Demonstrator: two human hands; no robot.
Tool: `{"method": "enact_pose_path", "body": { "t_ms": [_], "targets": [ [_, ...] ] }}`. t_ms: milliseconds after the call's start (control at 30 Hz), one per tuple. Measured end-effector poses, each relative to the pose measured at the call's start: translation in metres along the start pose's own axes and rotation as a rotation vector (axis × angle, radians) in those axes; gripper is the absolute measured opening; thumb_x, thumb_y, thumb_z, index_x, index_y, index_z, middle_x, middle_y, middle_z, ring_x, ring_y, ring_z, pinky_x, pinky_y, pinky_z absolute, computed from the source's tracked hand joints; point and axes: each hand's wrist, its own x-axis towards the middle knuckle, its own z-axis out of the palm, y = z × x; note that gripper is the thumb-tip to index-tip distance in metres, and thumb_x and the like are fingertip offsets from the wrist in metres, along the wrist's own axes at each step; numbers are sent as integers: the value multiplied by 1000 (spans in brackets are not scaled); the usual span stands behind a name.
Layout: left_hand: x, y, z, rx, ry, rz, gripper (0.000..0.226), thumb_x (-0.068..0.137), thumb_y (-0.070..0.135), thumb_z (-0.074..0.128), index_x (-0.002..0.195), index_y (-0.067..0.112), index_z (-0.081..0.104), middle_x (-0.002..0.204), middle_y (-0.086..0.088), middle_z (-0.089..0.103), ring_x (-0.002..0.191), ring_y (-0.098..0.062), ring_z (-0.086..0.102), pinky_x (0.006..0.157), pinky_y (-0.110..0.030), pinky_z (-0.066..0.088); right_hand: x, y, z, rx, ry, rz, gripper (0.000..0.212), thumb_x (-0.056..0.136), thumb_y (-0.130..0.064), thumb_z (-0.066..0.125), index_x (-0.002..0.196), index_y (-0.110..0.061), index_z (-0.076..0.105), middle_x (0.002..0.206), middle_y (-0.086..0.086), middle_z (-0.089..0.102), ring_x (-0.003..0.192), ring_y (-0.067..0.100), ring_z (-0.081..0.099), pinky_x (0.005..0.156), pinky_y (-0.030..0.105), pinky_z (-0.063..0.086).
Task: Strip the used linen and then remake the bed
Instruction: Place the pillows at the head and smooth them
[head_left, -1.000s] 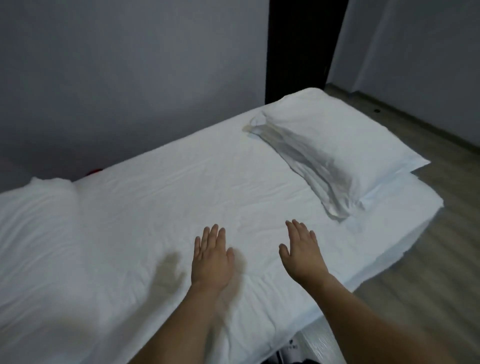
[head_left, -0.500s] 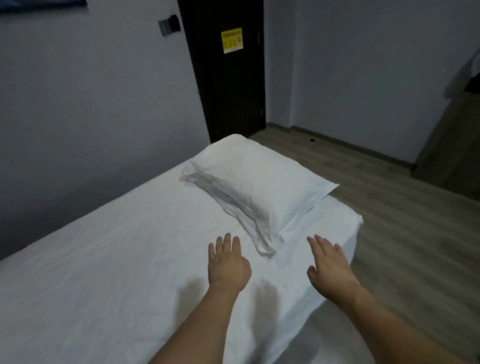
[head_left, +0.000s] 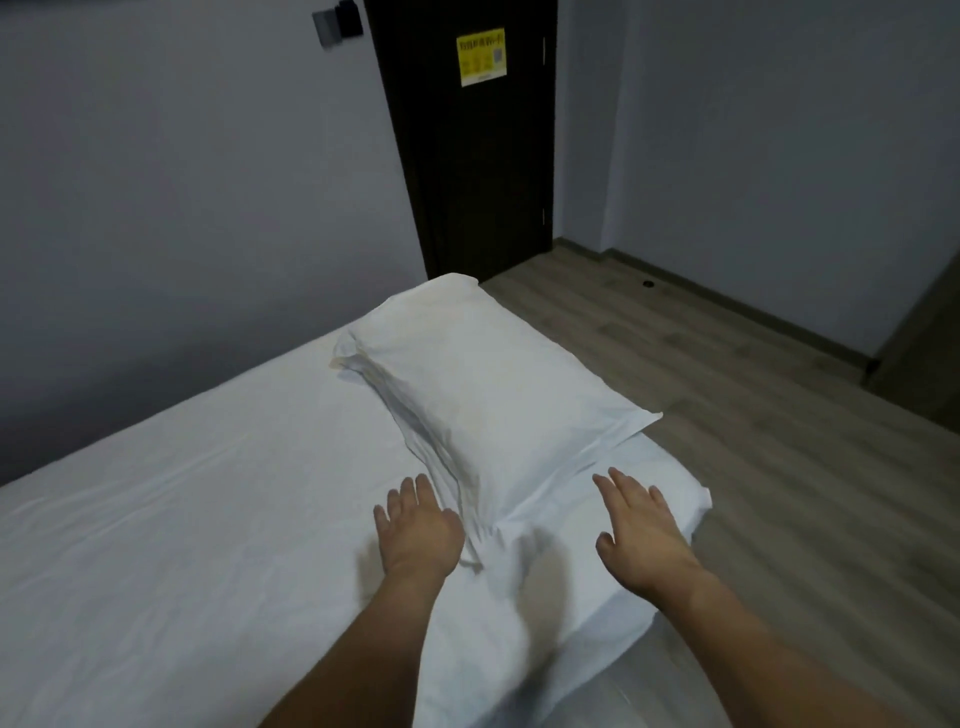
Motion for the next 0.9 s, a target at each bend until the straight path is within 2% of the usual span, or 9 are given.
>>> {"method": "enact_pose_path", "body": {
  "t_ms": [100, 167, 300, 433, 567, 700, 800, 900],
  "targets": [
    [13, 72, 4, -38, -4, 82, 64, 99, 37, 32, 155, 15, 11, 162, -5, 13, 148, -24, 13, 121, -45, 4, 31, 56, -25, -14, 26, 71, 70, 92, -28, 43, 154, -17, 12, 162, 6, 8, 148, 21, 8, 121, 39, 4],
    [27, 113, 6, -18, 27, 112, 63, 99, 38, 32, 155, 16, 12, 162, -4, 14, 148, -23, 12, 121, -45, 4, 55, 88, -37, 3, 41, 52, 71, 91, -28, 44, 154, -17, 13, 161, 6, 10, 148, 21, 10, 120, 39, 3],
    [41, 179, 14, -82, 25, 7, 61, 99, 37, 32, 154, 14, 17, 160, -6, 19, 146, -25, 18, 121, -47, 9, 95, 155, -64, -53, -4, -43, 73, 90, -27, 45, 154, -18, 12, 162, 4, 9, 148, 18, 8, 119, 38, 0],
    [41, 219, 21, -55, 1, -16, 60, 99, 37, 31, 153, 15, 20, 159, -4, 23, 144, -22, 23, 120, -47, 13, 130, 193, -86, -91, -48, -71, 70, 88, -33, 42, 151, -18, 17, 158, 7, 17, 145, 23, 19, 118, 38, 8],
    [53, 228, 26, -133, 27, -139, 59, 94, 38, 30, 148, 14, 30, 151, -4, 37, 136, -24, 37, 115, -49, 22, 169, 197, -89, -122, -107, -184, 77, 76, -38, 30, 149, -18, 20, 155, 8, 23, 141, 25, 24, 117, 39, 14],
    [71, 226, 38, -315, -25, -390, 50, 94, 32, 40, 141, 16, 35, 143, -5, 43, 129, -27, 43, 110, -46, 27, 191, 194, -83, -109, -187, -325, 73, 89, -25, 41, 155, -20, 9, 162, 5, 7, 148, 22, 8, 121, 38, 2],
    [93, 251, 47, -479, -94, -493, 59, 96, 35, 38, 150, 15, 25, 153, -9, 33, 135, -32, 38, 114, -47, 25, 212, 215, -79, -186, -225, -408, 79, 89, -23, 47, 155, -23, 5, 162, 2, 3, 148, 23, 6, 121, 38, 1],
    [114, 280, 56, -435, -140, -406, 66, 98, 38, 37, 155, 15, 12, 160, -7, 18, 142, -30, 28, 117, -46, 20, 250, 244, -74, -270, -317, -407, 78, 93, -33, 44, 155, -20, -2, 162, 6, -4, 147, 27, 5, 120, 40, 6]
  ]
}}
